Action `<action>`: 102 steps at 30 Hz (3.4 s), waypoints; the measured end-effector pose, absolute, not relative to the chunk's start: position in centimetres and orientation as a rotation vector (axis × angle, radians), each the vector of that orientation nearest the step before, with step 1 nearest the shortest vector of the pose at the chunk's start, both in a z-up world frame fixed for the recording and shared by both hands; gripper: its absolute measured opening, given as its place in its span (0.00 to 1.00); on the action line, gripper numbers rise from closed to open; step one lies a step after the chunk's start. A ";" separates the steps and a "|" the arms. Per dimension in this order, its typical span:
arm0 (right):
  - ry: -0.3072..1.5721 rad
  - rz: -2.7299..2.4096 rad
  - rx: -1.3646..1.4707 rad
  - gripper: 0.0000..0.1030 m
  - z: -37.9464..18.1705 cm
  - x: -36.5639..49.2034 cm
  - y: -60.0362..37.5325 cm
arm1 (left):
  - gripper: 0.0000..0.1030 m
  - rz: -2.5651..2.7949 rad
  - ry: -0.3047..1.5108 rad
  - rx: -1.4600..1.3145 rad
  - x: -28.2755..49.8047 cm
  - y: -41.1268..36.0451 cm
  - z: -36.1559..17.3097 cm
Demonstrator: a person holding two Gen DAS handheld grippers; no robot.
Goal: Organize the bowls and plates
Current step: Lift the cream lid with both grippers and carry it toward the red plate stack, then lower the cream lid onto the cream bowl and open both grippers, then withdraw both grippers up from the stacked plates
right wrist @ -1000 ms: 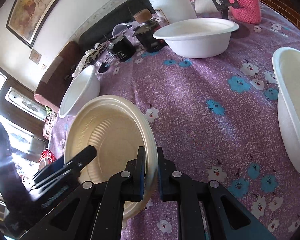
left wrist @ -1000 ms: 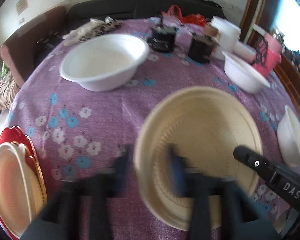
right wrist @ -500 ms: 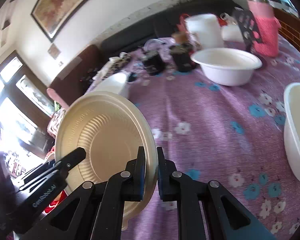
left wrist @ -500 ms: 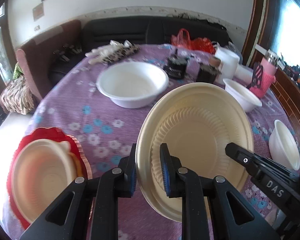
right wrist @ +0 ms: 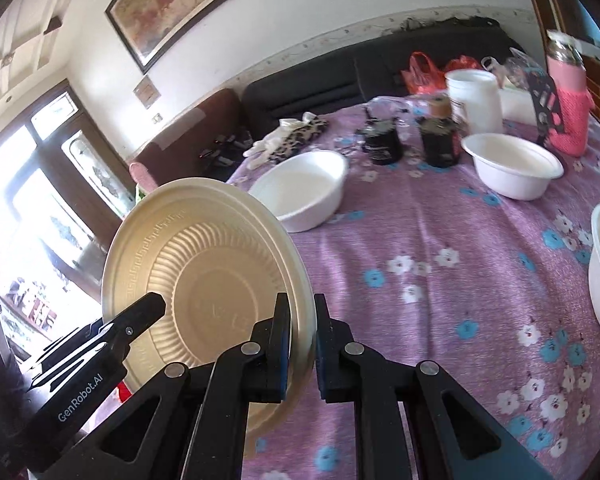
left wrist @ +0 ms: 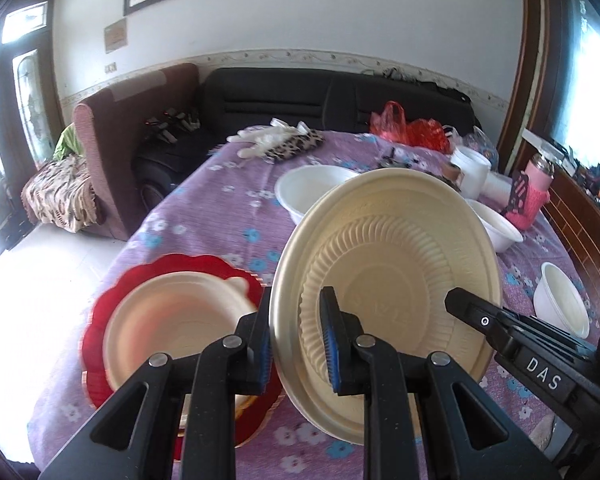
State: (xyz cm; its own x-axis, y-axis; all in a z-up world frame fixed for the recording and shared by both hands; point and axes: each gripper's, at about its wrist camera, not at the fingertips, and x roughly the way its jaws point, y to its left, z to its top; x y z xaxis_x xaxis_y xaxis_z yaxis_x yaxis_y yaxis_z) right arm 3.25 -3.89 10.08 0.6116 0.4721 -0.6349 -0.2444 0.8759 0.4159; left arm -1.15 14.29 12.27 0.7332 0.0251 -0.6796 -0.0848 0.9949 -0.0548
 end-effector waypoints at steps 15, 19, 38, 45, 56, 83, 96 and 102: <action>0.872 0.519 0.182 0.12 10.9 2.9 7.0 | 0.19 0.177 0.760 -0.194 -3.6 24.6 12.3; 0.894 0.536 0.145 0.12 11.1 3.6 9.9 | 0.19 0.210 0.776 -0.200 -3.2 26.6 12.3; 1.022 0.503 0.030 0.13 6.6 5.2 14.5 | 0.43 0.264 0.899 -0.229 -1.3 29.6 8.1; 1.001 0.493 0.043 0.13 6.3 5.1 14.5 | 0.55 0.289 0.865 -0.227 -2.0 30.1 8.7; 0.881 0.457 0.080 0.37 8.1 3.7 13.1 | 0.78 0.353 0.736 -0.142 -4.5 28.4 11.3; 0.761 0.373 0.206 0.51 10.5 -1.1 -0.3 | 0.85 0.287 0.602 0.095 -7.3 15.1 15.7; 0.776 0.279 0.311 0.51 9.0 -0.7 -8.7 | 0.85 0.208 0.619 0.207 -6.1 8.7 14.8; 0.783 0.258 0.331 0.51 8.3 0.5 -10.1 | 0.85 0.193 0.642 0.211 -4.9 8.0 14.2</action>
